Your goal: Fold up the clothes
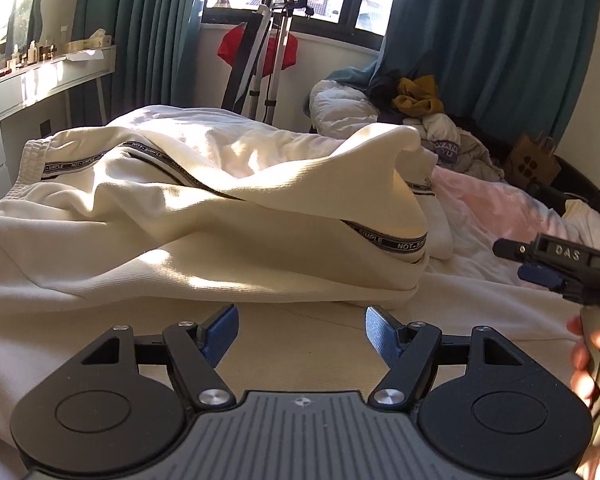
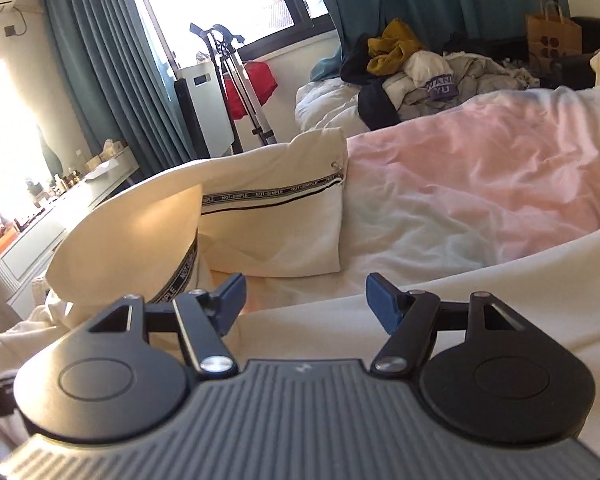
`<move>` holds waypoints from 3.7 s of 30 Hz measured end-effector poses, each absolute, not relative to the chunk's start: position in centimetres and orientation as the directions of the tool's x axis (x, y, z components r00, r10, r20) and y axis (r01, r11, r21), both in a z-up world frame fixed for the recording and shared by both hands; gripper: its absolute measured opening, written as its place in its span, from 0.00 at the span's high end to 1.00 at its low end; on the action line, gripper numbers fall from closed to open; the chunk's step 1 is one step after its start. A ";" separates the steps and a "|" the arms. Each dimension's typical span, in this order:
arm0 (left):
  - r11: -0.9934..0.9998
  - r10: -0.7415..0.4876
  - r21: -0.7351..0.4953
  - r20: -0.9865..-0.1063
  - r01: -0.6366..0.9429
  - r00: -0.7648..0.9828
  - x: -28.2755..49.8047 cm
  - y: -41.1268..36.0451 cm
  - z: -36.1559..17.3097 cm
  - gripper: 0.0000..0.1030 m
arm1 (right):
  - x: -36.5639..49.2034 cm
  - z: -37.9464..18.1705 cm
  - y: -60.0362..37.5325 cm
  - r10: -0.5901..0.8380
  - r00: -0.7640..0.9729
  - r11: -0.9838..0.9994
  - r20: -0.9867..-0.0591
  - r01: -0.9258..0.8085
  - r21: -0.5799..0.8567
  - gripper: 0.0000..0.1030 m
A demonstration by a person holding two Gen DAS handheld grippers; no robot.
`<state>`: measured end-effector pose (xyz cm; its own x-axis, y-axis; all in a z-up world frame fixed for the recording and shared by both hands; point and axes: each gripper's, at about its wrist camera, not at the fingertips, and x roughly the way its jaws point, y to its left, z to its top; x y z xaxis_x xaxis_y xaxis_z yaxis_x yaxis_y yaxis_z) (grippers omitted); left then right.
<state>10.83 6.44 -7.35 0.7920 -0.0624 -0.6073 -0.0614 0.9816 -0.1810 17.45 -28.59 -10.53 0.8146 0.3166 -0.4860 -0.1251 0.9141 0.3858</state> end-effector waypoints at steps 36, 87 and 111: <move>0.972 -0.043 -0.215 -0.571 -0.098 0.820 14.9 11.8 -10.4 0.29 | 31.7 -2.0 -35.7 -0.035 0.828 0.961 -0.560 0.181 0.207 0.93; 0.954 -0.116 -0.289 -0.601 -0.079 0.791 13.2 13.4 -8.2 0.25 | 7.8 -10.9 -51.6 -0.285 0.702 0.599 -0.653 0.662 0.451 0.58; 0.950 -0.050 -0.270 -0.625 -0.155 0.779 7.7 13.6 -5.8 0.19 | 1.7 -15.9 -53.4 -0.295 0.566 0.230 -0.770 0.824 0.518 0.45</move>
